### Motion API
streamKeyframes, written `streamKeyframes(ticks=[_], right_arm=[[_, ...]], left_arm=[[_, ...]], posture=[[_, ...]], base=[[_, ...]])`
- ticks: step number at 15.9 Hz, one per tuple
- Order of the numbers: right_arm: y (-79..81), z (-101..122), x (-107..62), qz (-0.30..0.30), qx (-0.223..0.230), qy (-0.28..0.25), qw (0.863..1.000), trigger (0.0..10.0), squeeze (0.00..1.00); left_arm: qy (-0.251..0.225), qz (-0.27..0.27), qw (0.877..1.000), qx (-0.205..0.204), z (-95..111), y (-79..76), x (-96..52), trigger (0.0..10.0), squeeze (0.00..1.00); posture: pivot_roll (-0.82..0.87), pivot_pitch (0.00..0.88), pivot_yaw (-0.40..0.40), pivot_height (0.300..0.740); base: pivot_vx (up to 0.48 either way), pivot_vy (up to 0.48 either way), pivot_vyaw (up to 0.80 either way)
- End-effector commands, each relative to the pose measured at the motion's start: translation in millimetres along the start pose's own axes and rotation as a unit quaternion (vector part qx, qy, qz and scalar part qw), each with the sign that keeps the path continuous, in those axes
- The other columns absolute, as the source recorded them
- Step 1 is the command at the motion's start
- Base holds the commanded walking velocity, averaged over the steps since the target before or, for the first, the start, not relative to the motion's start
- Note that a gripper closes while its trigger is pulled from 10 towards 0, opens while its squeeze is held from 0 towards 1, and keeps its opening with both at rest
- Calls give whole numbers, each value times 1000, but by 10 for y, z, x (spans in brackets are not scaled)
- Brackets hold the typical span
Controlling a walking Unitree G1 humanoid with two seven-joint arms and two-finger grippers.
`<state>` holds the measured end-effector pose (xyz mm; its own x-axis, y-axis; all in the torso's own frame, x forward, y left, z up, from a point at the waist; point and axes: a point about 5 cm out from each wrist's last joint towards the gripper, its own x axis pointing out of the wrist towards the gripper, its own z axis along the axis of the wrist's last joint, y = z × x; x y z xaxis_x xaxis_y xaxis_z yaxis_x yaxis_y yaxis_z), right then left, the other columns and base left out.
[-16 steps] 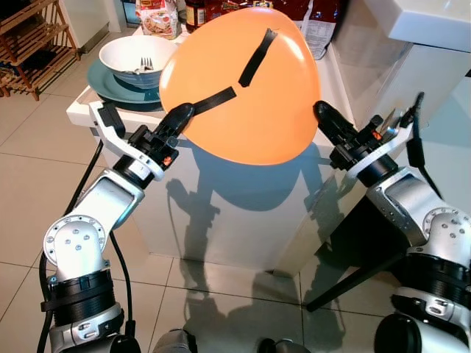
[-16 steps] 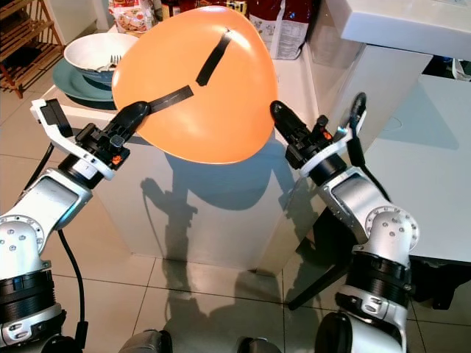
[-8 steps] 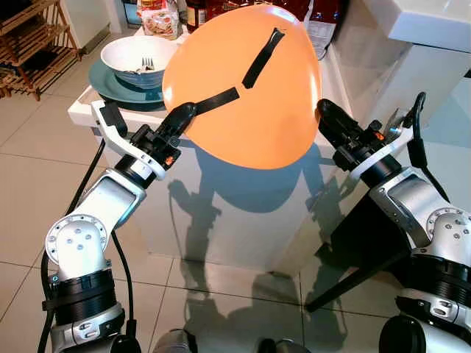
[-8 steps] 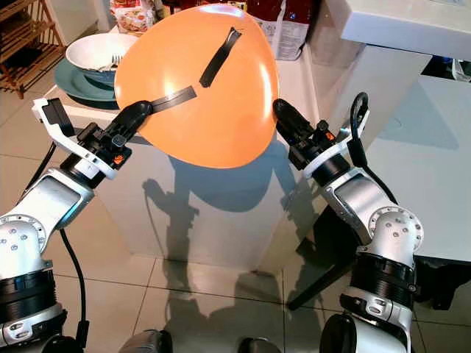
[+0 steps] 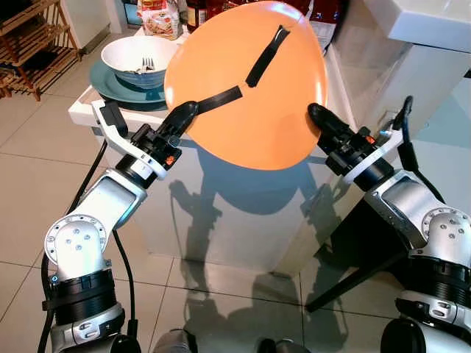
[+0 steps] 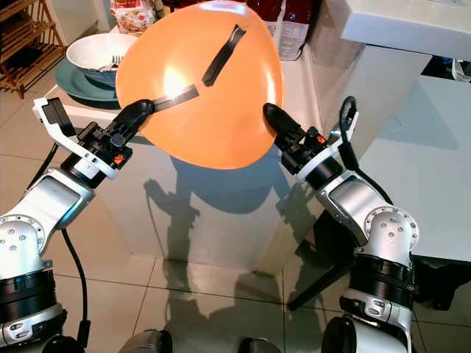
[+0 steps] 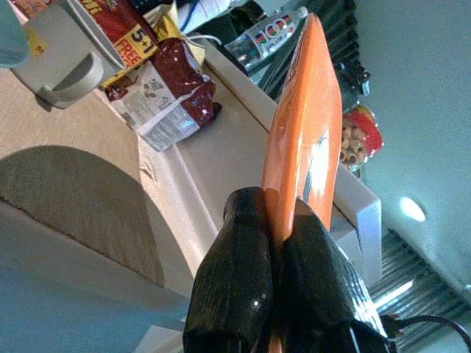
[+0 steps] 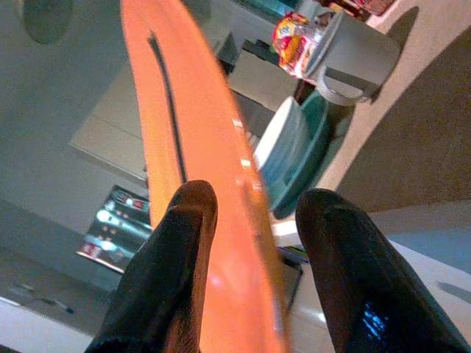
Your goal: Setting the table
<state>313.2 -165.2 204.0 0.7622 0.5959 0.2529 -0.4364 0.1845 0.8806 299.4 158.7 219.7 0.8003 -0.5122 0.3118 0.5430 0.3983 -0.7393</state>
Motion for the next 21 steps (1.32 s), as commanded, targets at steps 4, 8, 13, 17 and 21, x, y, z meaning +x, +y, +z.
streamKeyframes(ticks=[4, 8, 13, 17, 21], right_arm=[[48, 53, -48, 15, -3, -12, 1000, 0, 0], [79, 53, -51, 32, 8, -12, 999, 0, 0], [121, 52, -60, 51, 16, -11, 999, 0, 0], [139, 61, -64, 57, 19, -12, 998, 0, 0], [93, 68, -77, 41, 20, -17, 999, 0, 0]], left_arm=[[-5, -32, 999, -8, 46, -66, 22, 0, 0], [-4, -29, 1000, -9, 38, -55, 24, 0, 0], [-7, -10, 1000, -7, 53, -7, 29, 0, 0], [-4, -13, 1000, -1, 54, -20, 47, 0, 0], [5, 1, 999, 44, 55, -35, 44, 10000, 1000]], posture=[[-2, 79, -29, 740], [-1, 81, -30, 740], [-1, 80, -27, 740], [-3, 78, -26, 740], [0, 77, -30, 740]], base=[[0, 0, 0], [0, 0, 0], [0, 0, 0], [0, 0, 0], [0, 0, 0]])
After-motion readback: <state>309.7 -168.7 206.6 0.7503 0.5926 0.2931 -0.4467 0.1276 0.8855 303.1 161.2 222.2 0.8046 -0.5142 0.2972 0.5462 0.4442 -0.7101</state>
